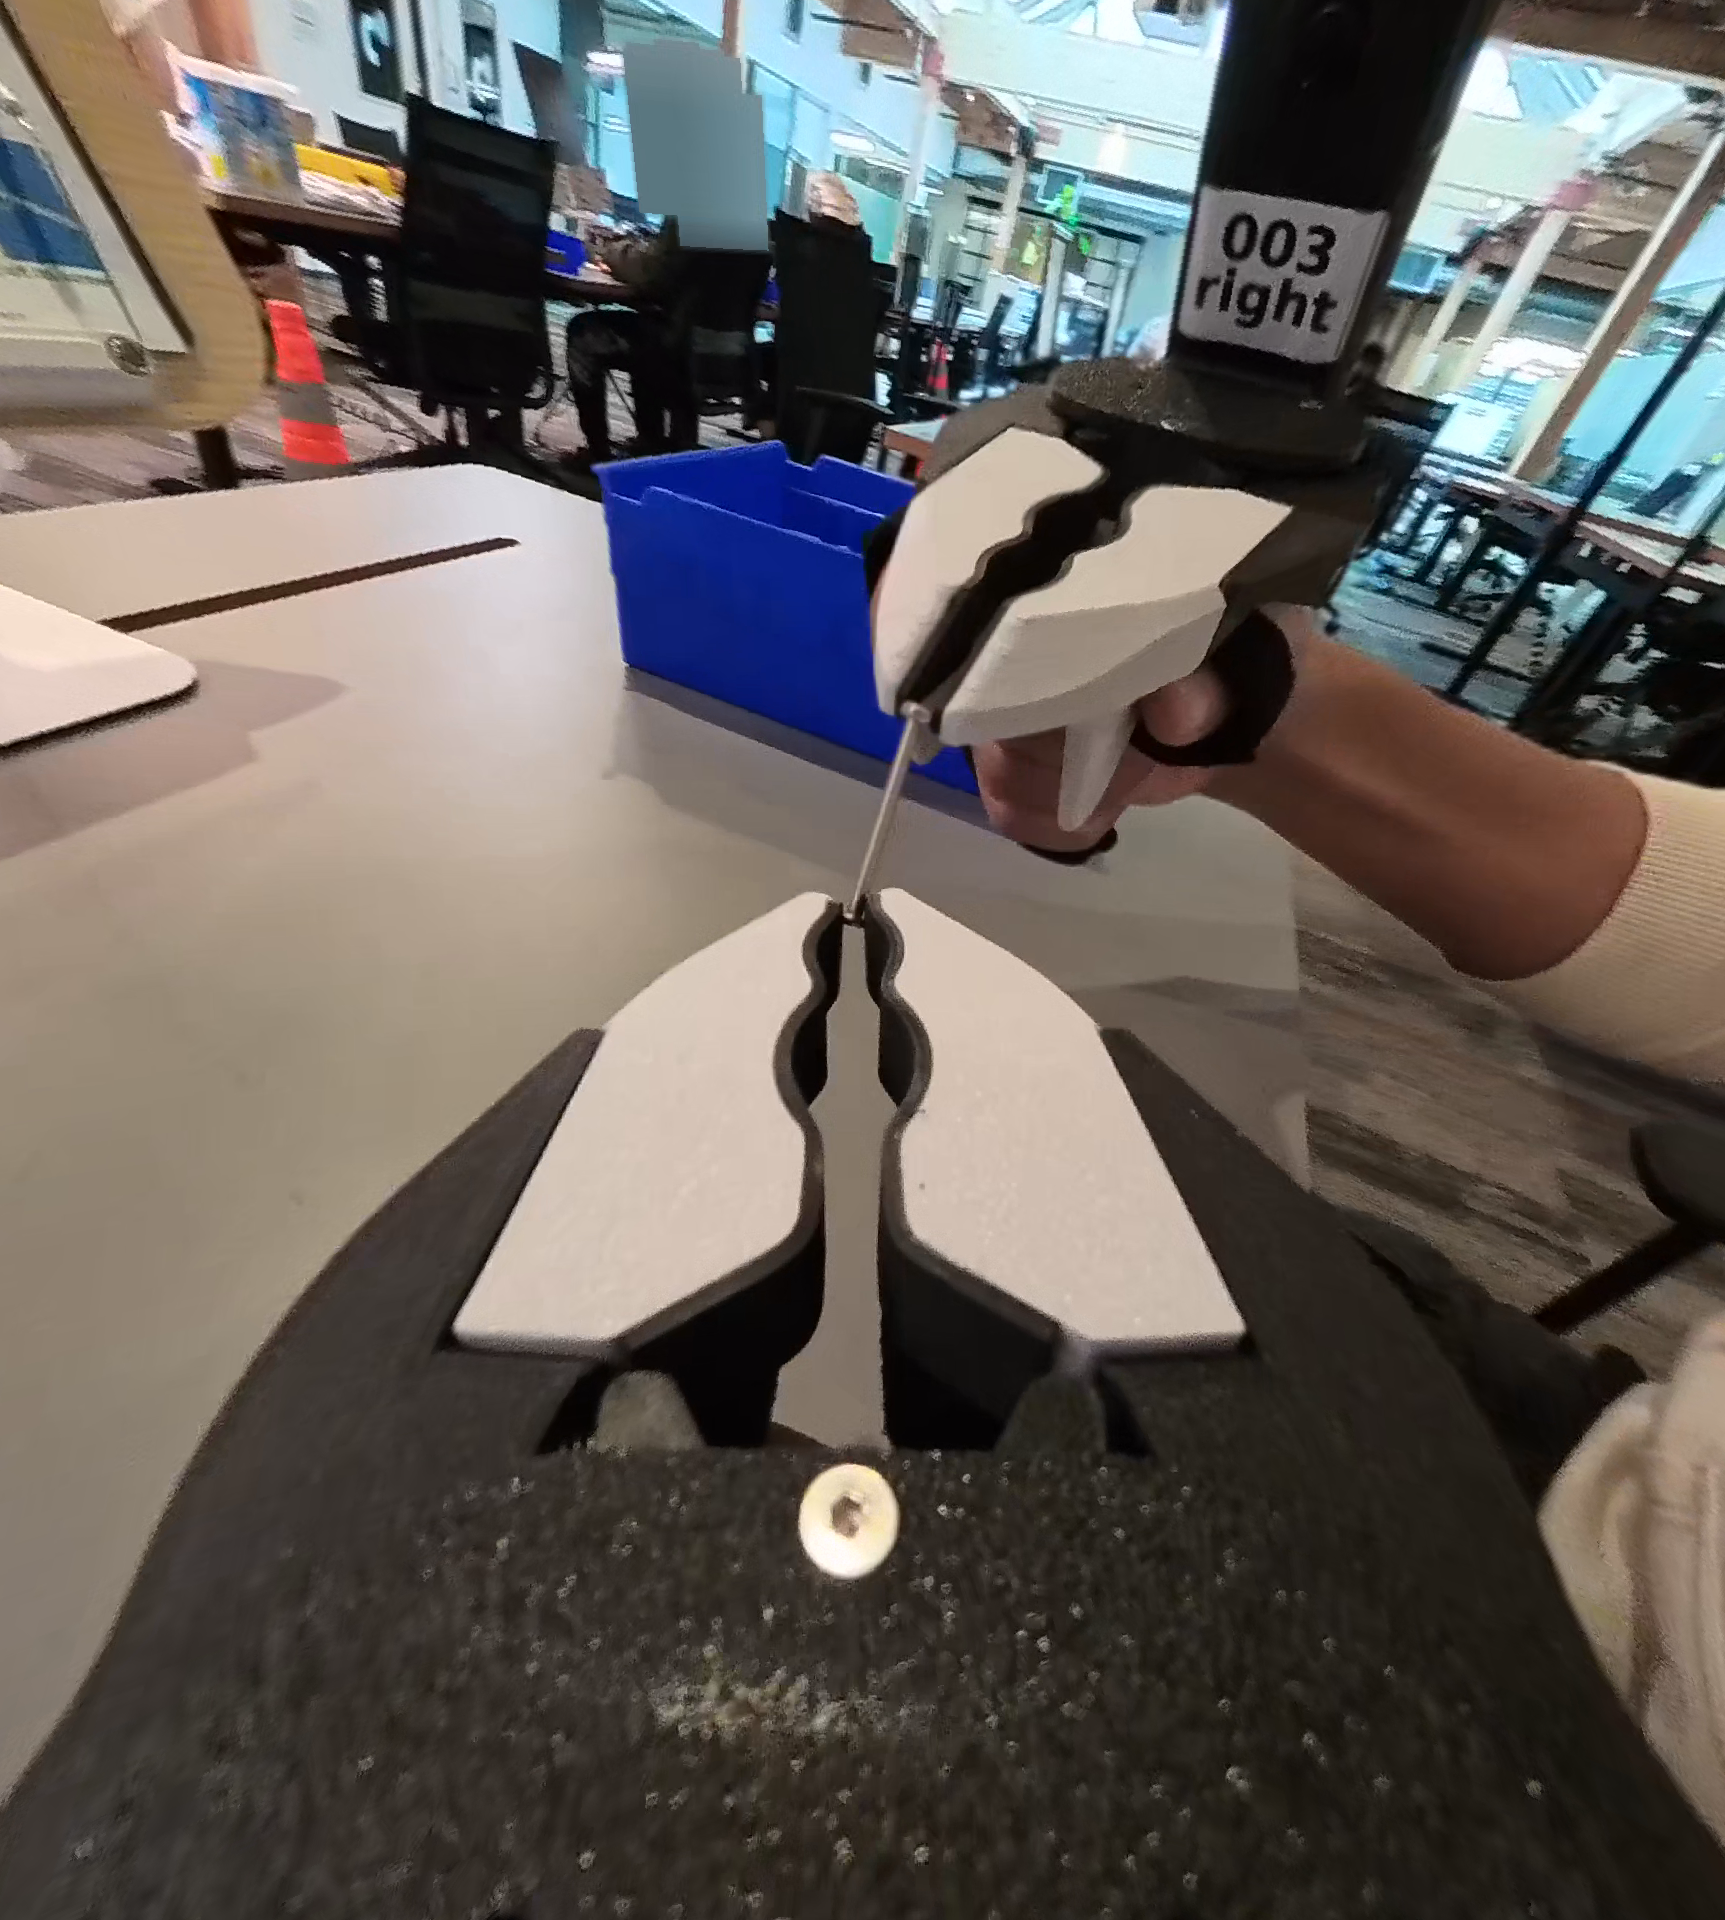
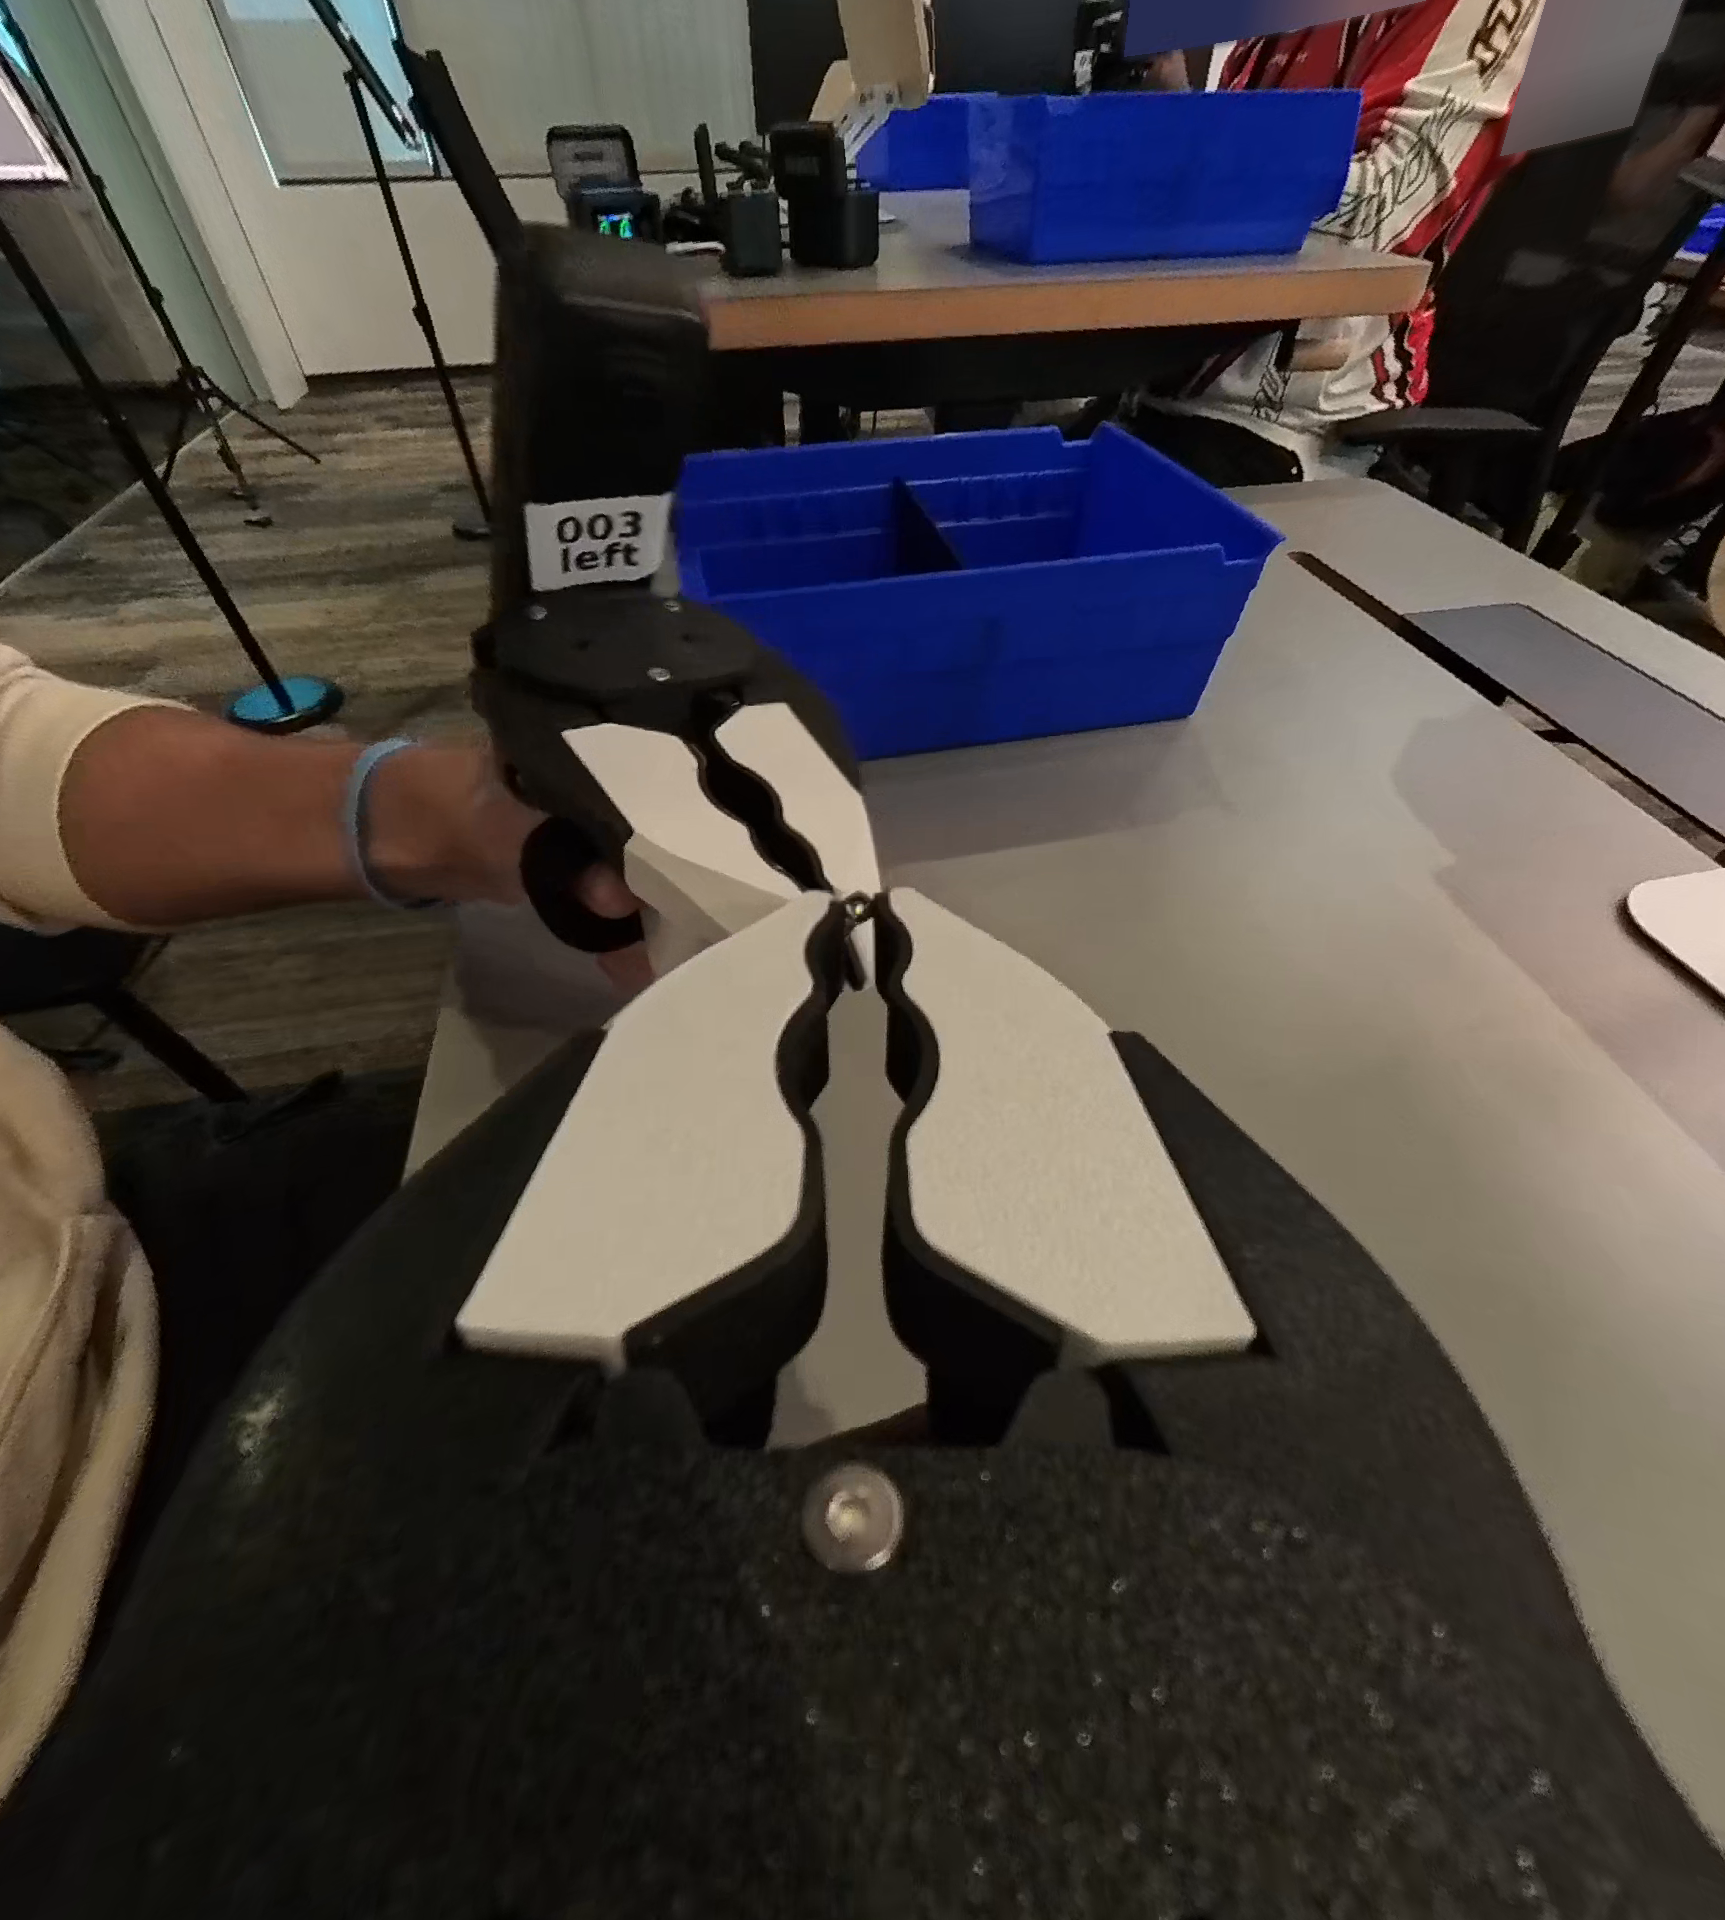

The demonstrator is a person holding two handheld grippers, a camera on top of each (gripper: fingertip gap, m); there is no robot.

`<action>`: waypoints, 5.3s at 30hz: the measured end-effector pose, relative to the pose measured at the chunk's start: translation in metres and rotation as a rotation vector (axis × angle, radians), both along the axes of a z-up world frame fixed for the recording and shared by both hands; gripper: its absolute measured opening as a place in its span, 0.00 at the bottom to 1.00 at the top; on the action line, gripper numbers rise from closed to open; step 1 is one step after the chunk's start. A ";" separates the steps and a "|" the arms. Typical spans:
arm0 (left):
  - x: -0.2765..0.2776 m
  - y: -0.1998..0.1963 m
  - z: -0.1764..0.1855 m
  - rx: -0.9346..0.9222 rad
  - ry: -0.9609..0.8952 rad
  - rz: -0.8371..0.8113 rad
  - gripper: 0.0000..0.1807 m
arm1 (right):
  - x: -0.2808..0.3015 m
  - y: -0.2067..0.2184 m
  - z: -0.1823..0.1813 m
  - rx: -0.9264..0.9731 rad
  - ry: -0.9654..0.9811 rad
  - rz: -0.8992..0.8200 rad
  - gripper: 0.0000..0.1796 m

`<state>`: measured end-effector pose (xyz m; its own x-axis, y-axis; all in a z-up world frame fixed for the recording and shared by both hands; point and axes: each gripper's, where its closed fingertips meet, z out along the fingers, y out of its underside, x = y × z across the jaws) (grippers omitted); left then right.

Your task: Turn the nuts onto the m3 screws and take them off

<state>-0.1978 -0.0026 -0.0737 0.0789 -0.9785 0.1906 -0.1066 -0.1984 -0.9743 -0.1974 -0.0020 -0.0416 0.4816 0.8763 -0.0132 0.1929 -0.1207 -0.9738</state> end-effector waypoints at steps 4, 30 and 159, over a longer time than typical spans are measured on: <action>-0.001 0.002 0.000 0.054 0.008 0.102 0.02 | -0.001 0.000 -0.001 -0.003 0.027 -0.026 0.03; -0.010 0.005 0.015 -0.062 -0.134 0.110 0.02 | -0.014 0.004 0.006 -0.023 0.216 -0.084 0.23; -0.002 -0.027 -0.004 0.082 0.146 -0.156 0.02 | -0.003 -0.028 -0.014 -0.026 -0.327 0.066 0.04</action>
<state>-0.1998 -0.0298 -0.0776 -0.0539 -0.9928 0.1072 -0.2706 -0.0888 -0.9586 -0.2004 -0.0299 -0.0558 0.4058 0.9073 0.1104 0.5034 -0.1210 -0.8555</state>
